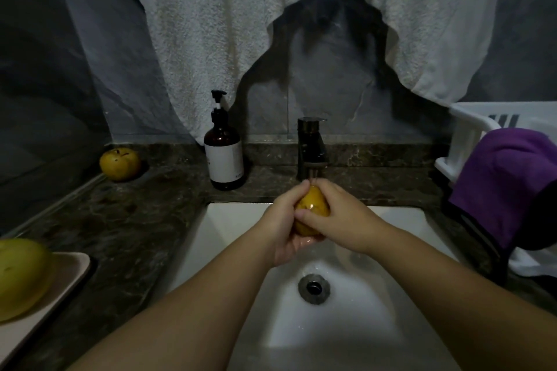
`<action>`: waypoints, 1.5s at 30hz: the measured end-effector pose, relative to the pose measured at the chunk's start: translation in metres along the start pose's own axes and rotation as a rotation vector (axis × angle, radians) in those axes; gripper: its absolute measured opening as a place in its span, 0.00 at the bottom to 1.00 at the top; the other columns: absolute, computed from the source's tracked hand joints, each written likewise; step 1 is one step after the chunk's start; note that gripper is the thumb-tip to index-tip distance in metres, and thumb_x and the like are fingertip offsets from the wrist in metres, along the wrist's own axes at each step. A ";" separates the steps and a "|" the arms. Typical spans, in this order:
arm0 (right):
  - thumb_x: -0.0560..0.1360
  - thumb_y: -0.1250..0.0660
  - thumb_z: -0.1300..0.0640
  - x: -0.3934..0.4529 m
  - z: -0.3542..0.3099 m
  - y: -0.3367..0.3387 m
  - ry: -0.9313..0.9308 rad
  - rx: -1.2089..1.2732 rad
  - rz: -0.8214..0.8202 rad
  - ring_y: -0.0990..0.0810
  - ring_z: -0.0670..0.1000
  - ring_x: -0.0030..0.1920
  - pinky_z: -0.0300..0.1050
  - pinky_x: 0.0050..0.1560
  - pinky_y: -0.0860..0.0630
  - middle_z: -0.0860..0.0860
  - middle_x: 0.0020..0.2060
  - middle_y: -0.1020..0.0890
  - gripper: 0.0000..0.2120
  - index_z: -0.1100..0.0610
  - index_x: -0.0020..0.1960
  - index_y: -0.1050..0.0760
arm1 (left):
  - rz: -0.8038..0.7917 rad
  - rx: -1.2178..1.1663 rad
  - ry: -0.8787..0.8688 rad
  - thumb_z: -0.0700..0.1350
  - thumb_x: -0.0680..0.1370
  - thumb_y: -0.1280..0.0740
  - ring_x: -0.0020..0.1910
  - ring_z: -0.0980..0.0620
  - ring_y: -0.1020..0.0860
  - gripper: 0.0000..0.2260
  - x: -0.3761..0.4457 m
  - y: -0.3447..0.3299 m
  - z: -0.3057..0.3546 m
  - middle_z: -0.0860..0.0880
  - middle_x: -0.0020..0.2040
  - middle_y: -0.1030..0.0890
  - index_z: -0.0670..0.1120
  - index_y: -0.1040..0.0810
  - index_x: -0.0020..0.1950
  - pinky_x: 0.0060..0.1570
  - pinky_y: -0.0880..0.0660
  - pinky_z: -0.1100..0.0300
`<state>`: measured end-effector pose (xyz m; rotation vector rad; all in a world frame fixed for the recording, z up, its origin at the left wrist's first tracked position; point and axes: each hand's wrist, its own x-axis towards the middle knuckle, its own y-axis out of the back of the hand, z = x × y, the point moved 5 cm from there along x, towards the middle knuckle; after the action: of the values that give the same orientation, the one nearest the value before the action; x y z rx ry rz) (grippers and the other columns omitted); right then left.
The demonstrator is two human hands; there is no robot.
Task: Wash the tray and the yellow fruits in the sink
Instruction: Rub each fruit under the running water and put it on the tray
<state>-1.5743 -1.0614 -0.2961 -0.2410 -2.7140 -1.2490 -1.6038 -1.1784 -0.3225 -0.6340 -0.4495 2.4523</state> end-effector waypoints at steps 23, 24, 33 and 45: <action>0.76 0.48 0.25 0.003 0.005 -0.003 -0.247 0.090 0.044 0.20 0.49 0.50 0.50 0.50 0.22 0.50 0.53 0.20 0.30 0.46 0.64 0.31 | 0.011 -0.056 0.018 0.61 0.79 0.31 0.51 0.42 0.13 0.24 0.001 -0.001 -0.001 0.39 0.55 0.14 0.43 0.18 0.65 0.40 0.15 0.52; 0.77 0.50 0.24 0.004 0.003 -0.001 -0.255 0.034 0.090 0.20 0.51 0.50 0.52 0.51 0.21 0.51 0.51 0.20 0.31 0.48 0.62 0.30 | -0.004 -0.084 0.009 0.59 0.80 0.32 0.53 0.41 0.13 0.24 0.001 -0.004 -0.001 0.38 0.56 0.14 0.42 0.19 0.66 0.41 0.15 0.50; 0.78 0.52 0.26 0.009 -0.004 -0.007 -0.246 0.055 0.124 0.21 0.53 0.52 0.52 0.53 0.23 0.52 0.52 0.21 0.31 0.48 0.62 0.28 | 0.057 -0.041 0.015 0.67 0.78 0.34 0.42 0.45 0.13 0.28 0.001 -0.001 -0.003 0.41 0.47 0.13 0.44 0.17 0.61 0.36 0.16 0.54; 0.77 0.55 0.26 0.004 -0.012 -0.005 -0.085 -0.127 0.175 0.22 0.50 0.51 0.50 0.50 0.25 0.47 0.55 0.22 0.30 0.42 0.65 0.28 | 0.067 0.029 0.079 0.71 0.79 0.38 0.42 0.45 0.12 0.32 0.000 0.006 -0.004 0.41 0.46 0.13 0.45 0.18 0.64 0.35 0.16 0.53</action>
<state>-1.5780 -1.0737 -0.2913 -0.5456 -2.6158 -1.3901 -1.6039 -1.1819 -0.3287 -0.7417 -0.3667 2.4817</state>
